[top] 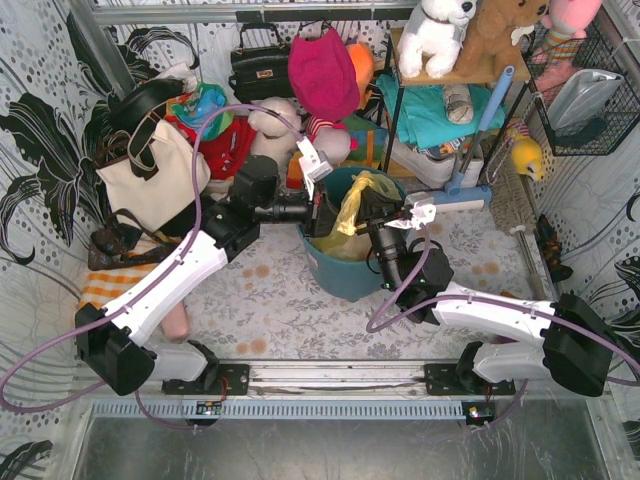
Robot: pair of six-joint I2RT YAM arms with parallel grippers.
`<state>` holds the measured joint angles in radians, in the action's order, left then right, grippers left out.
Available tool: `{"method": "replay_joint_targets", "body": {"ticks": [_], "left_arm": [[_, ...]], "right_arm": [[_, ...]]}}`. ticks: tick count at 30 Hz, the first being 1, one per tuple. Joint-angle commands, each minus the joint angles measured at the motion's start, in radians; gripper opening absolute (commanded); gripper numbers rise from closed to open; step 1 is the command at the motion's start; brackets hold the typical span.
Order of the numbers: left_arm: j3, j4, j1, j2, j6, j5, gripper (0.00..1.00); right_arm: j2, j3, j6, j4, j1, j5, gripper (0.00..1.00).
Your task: Tie the trash bag
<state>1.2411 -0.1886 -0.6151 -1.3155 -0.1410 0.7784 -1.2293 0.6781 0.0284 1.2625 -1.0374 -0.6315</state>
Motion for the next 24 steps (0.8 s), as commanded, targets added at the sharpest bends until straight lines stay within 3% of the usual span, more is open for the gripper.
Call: {"method": "replay_joint_targets", "body": {"ticks": [1, 6, 10, 18, 24], "left_arm": [[-0.013, 0.01, -0.018, 0.013, 0.013, 0.078, 0.01], [-0.045, 0.064, -0.027, 0.06, 0.01, 0.129, 0.01], [-0.054, 0.08, -0.026, 0.084, 0.013, 0.129, 0.08], [-0.047, 0.039, -0.027, 0.115, 0.038, -0.069, 0.22], [-0.062, 0.054, -0.027, 0.147, 0.037, -0.089, 0.24]], "right_arm": [[-0.016, 0.003, 0.057, 0.122, 0.005, 0.001, 0.0], [-0.038, 0.005, 0.086, 0.151, 0.005, -0.034, 0.0], [-0.047, 0.011, 0.091, 0.135, 0.005, -0.028, 0.0], [0.002, 0.003, -0.016, -0.027, 0.004, 0.236, 0.0], [0.01, 0.011, -0.06, -0.074, 0.005, 0.403, 0.0]]}}
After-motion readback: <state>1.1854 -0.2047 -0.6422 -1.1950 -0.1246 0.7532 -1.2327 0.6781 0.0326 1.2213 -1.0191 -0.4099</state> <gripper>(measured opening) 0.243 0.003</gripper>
